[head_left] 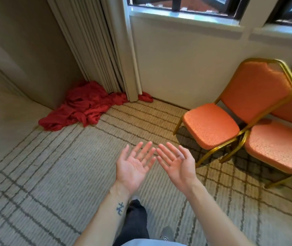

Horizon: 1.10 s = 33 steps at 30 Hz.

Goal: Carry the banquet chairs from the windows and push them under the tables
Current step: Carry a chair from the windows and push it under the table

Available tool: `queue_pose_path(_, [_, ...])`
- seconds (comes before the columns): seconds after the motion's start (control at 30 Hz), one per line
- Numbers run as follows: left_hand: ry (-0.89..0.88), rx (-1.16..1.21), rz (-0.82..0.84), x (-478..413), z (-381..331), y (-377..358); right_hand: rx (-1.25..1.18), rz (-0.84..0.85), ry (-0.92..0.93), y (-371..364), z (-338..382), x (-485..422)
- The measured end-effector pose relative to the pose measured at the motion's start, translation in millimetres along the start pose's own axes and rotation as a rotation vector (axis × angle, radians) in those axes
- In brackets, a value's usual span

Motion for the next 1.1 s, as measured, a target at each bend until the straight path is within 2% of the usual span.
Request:
queue_pose_path(0.3, [0.139, -0.050, 0.087, -180.9, -44.1, -92.4, -0.021, -0.120, 0.136, -42.1, 98.6, -149.7])
queue_pose_path(0.6, [0.254, -0.247, 0.262, -299.7, -82.3, -238.4, -0.137, -0.224, 0.303, -80.6, 224.4, -221.5])
queue_pose_path(0.7, [0.290, -0.293, 0.301, -336.0, -74.5, -278.9, -0.171, -0.271, 0.343, -73.6, 267.7, -247.9])
queue_pose_path(0.87, [0.328, -0.352, 0.259, -411.7, -36.2, -336.1, -0.240, -0.313, 0.385, -43.6, 340.4, -305.7])
queue_pose_path(1.1, [0.366, -0.461, 0.349, -491.7, 13.8, -448.8, -0.336, -0.331, 0.437, -10.2, 463.3, -385.5])
Point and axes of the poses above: each hand's wrist, its own x-axis away from the middle knuckle, its own y-axis out of the back of the hand, z = x × y, the point moved 9 cm from there along -x, towards the middle knuckle, and after that the axes turned 1 degree about -z, right-handed, at the moved point
